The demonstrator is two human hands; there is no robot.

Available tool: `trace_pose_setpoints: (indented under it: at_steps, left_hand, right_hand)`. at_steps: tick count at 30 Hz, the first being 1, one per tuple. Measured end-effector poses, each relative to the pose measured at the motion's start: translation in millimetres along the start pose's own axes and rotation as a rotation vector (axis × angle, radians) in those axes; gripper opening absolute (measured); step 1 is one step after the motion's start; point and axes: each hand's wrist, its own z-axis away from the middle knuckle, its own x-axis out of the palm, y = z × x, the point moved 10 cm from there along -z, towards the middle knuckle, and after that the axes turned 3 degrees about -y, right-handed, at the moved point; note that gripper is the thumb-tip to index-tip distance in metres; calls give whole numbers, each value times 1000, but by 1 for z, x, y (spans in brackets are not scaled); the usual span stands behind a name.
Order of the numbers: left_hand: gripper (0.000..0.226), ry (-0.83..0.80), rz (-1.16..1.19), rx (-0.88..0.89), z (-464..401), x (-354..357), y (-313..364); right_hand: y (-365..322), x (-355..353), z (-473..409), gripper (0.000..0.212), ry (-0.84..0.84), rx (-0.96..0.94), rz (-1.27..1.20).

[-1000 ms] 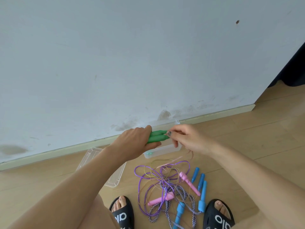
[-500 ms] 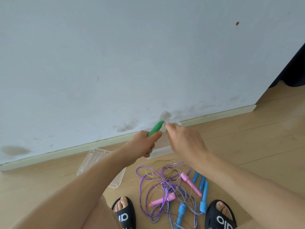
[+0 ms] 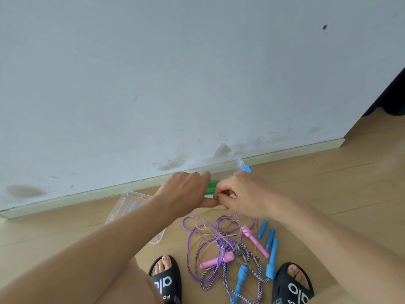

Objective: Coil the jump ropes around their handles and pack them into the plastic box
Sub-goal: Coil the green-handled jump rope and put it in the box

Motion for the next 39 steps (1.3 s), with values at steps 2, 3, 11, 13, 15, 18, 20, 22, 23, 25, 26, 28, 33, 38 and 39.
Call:
trace_pose_setpoints:
  at_steps: [2, 3, 11, 13, 15, 18, 20, 22, 23, 25, 26, 28, 33, 38, 39]
  left_hand:
    - [66, 36, -3, 34, 2, -2, 1]
    - [70, 51, 1, 53, 3, -2, 3]
    - [67, 70, 372, 102, 7, -23, 16]
    - [61, 77, 462, 84, 8, -29, 10]
    - [48, 82, 632, 81, 9, -34, 5]
    - [52, 112, 807, 29, 10, -32, -4]
    - [57, 122, 879, -57, 8, -28, -12]
    - [61, 132, 971, -231, 7, -17, -34]
    - [61, 124, 995, -320, 7, -10, -46]
    - [59, 65, 924, -410, 7, 6, -61]
    - [58, 25, 864, -414, 7, 13, -63]
    - [57, -30, 732, -393, 7, 20, -62]
    - [54, -93, 385, -245, 4, 14, -45]
    - [67, -64, 329, -164, 8, 7, -41]
    - [68, -60, 313, -154, 8, 6, -40]
  right_hand:
    - [5, 1, 1, 17, -51, 15, -177]
    - [6, 2, 2, 14, -69, 9, -308]
    - [34, -14, -5, 19, 2, 40, -964]
    - [39, -10, -9, 24, 35, 86, -1062]
    - [38, -1, -12, 30, 45, 147, -1148]
    - [34, 11, -15, 39, 62, 234, -1207]
    - [36, 15, -12, 41, 114, 293, -1146]
    - [38, 17, -4, 42, 191, 339, -956]
    - [37, 19, 0, 43, 220, 349, -843]
    - [28, 19, 6, 39, 243, 310, -665]
    - [19, 16, 7, 37, 238, 262, -584]
    - [6, 5, 5, 35, 231, 172, -464]
    - [-1, -14, 5, 37, 147, 76, -240]
    - [1, -18, 3, 38, 122, 103, -446]
    - [2, -17, 3, 38, 105, 113, -484]
